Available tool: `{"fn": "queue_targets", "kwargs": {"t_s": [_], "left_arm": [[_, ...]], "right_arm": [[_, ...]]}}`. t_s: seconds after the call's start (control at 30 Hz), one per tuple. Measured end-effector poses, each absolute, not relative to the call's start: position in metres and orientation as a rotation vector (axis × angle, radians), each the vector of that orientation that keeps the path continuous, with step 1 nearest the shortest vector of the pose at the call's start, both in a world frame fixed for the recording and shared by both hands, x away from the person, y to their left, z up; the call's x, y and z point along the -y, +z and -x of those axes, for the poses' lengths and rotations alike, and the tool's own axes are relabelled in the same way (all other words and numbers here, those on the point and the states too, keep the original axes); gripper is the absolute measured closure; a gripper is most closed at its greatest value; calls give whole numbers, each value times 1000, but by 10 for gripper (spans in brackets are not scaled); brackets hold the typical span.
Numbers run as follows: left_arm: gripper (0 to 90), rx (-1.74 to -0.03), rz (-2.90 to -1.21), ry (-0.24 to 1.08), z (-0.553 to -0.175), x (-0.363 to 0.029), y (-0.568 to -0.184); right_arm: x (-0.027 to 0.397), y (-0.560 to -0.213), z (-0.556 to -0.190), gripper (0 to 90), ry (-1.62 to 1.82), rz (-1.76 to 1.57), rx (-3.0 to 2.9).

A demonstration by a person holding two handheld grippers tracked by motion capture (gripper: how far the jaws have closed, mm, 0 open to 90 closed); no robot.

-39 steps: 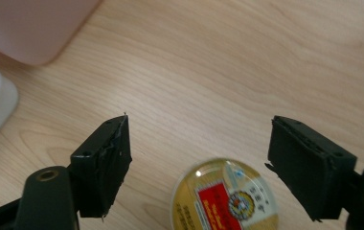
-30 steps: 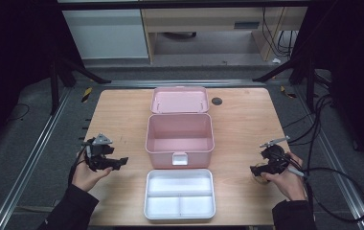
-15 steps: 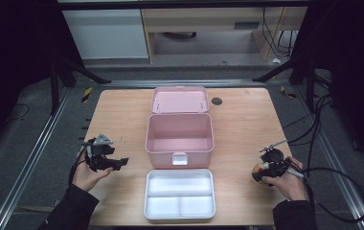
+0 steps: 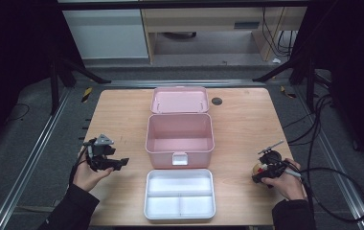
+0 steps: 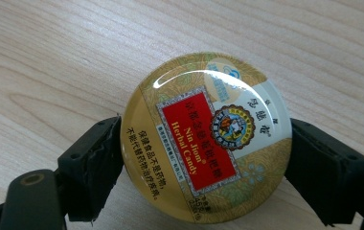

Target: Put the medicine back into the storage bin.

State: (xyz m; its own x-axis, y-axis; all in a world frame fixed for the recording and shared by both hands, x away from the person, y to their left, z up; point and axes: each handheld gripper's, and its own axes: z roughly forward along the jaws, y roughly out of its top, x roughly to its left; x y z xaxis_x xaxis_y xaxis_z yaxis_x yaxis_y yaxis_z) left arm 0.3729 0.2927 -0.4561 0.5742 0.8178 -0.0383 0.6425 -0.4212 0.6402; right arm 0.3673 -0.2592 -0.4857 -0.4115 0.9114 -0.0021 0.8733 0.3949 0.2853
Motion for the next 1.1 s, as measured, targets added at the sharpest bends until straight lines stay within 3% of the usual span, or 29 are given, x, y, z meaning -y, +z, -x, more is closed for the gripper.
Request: {"fn": "queue_targets", "kwargs": {"t_s": [0.67, 1.1], "left_arm": [[336, -1161, -2216, 363, -373, -293, -457], [457, -1167, -2237, 377, -374, -296, -458]], "right_arm": [[256, -458, -367, 204, 462, -1533, -2470], [239, -424, -375, 205, 565, -1430, -2456]]}}
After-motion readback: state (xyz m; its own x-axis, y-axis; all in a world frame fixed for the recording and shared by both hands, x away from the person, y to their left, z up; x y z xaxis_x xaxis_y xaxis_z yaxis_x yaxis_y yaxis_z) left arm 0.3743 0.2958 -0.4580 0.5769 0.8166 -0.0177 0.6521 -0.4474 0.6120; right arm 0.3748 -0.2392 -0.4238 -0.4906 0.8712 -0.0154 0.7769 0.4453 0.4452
